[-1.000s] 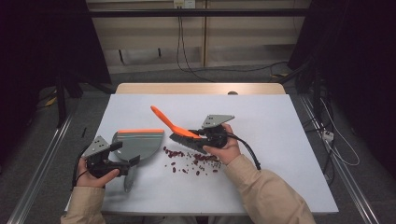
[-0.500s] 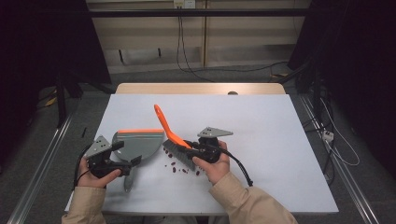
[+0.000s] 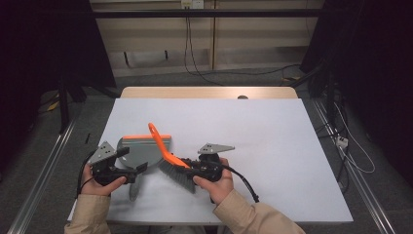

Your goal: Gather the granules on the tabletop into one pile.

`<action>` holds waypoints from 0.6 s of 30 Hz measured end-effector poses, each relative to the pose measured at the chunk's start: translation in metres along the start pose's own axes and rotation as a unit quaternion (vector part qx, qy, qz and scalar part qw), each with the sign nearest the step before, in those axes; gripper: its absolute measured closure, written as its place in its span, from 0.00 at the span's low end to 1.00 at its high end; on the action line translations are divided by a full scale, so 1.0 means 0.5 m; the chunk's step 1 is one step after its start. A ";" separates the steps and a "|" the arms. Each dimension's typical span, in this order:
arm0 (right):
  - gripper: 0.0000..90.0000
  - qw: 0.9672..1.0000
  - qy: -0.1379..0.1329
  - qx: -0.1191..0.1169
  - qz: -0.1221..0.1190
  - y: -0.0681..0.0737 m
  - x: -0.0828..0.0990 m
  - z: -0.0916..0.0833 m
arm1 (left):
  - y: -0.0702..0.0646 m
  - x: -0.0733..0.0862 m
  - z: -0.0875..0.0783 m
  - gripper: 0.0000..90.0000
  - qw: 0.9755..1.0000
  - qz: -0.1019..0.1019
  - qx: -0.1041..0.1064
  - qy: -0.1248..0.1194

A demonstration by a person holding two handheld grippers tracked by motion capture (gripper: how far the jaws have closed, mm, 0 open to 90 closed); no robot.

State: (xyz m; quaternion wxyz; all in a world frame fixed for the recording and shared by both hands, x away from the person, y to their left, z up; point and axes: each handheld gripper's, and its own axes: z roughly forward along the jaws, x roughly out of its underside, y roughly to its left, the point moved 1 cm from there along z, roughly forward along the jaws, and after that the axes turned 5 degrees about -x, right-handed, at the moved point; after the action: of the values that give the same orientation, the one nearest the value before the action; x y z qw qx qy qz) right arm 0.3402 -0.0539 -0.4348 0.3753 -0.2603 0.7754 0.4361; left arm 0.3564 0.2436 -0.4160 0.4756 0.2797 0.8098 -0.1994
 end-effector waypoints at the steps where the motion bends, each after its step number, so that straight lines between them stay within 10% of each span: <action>1: 0.79 1.000 0.005 -0.001 0.002 0.002 0.005 0.005 | 0.000 0.000 0.000 0.07 1.000 -0.001 -0.001 0.001; 18: 0.79 0.997 0.020 0.071 0.010 -0.061 0.013 -0.025 | -0.001 0.000 0.001 0.07 1.000 0.000 -0.001 0.001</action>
State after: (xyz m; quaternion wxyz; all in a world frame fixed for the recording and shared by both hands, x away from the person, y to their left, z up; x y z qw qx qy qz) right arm 0.3544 -0.0801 -0.4504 0.3725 -0.2338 0.8145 0.3785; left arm 0.3564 0.2430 -0.4160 0.4752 0.2798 0.8103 -0.1986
